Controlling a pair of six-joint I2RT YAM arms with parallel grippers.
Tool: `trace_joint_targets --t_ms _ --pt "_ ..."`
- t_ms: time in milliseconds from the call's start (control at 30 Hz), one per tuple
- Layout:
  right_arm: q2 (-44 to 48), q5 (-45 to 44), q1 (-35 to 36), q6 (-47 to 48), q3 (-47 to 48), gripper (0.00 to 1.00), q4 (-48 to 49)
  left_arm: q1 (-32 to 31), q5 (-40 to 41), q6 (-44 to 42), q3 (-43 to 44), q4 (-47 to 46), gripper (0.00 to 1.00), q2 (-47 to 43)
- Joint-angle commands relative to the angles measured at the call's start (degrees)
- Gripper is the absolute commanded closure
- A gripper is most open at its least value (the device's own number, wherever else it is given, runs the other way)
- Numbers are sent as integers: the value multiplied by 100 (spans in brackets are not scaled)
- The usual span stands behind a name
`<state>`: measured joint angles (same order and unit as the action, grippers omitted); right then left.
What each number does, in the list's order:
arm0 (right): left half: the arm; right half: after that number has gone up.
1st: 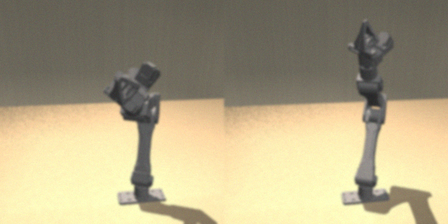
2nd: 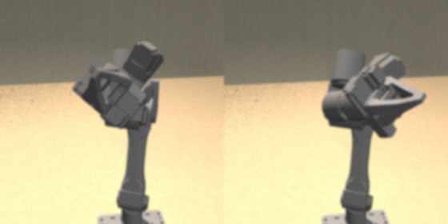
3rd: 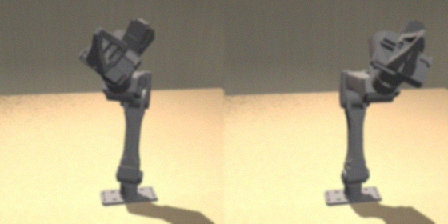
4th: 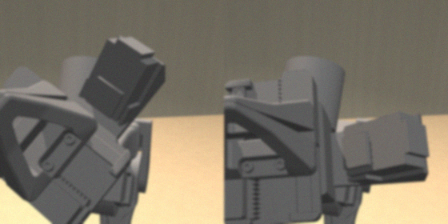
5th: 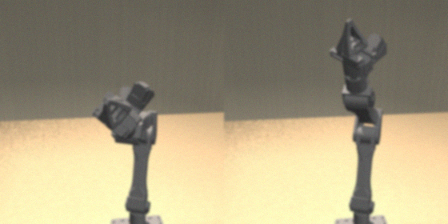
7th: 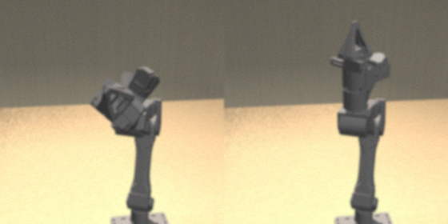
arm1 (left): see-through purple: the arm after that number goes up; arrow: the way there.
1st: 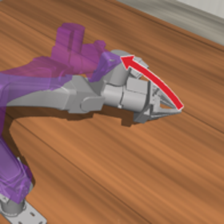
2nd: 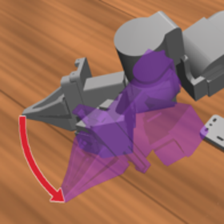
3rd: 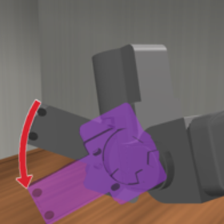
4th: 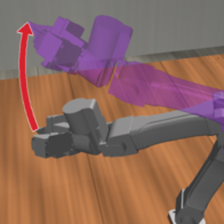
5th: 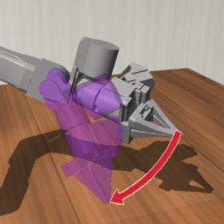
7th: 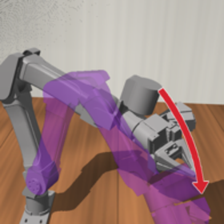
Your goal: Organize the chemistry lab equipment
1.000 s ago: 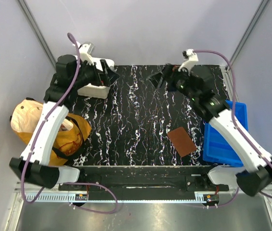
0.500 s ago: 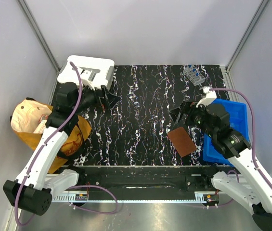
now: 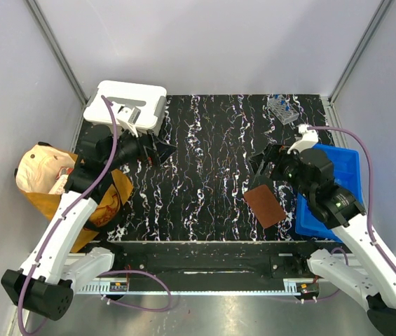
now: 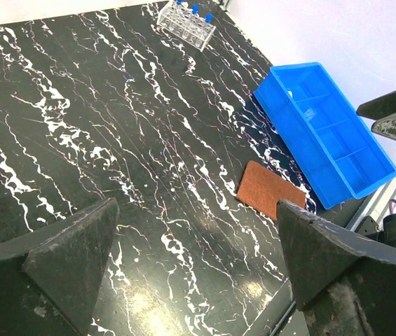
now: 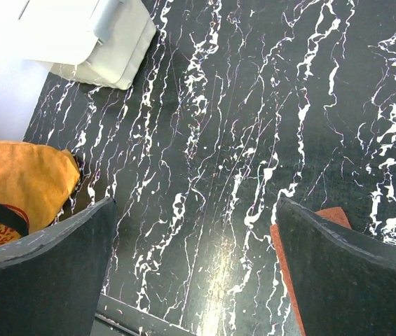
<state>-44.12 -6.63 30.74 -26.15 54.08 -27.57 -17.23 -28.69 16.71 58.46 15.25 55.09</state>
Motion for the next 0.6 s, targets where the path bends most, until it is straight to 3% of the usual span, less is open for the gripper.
trace_joint_targets --t_ms 0,567 --pt "-105 -163 11 75 366 0 77 -17 -128 -89 -18 -294 1 -130" --pt "-141 -400 11 102 463 0 129 -8 -111 -45 -36 -329 1 -165"
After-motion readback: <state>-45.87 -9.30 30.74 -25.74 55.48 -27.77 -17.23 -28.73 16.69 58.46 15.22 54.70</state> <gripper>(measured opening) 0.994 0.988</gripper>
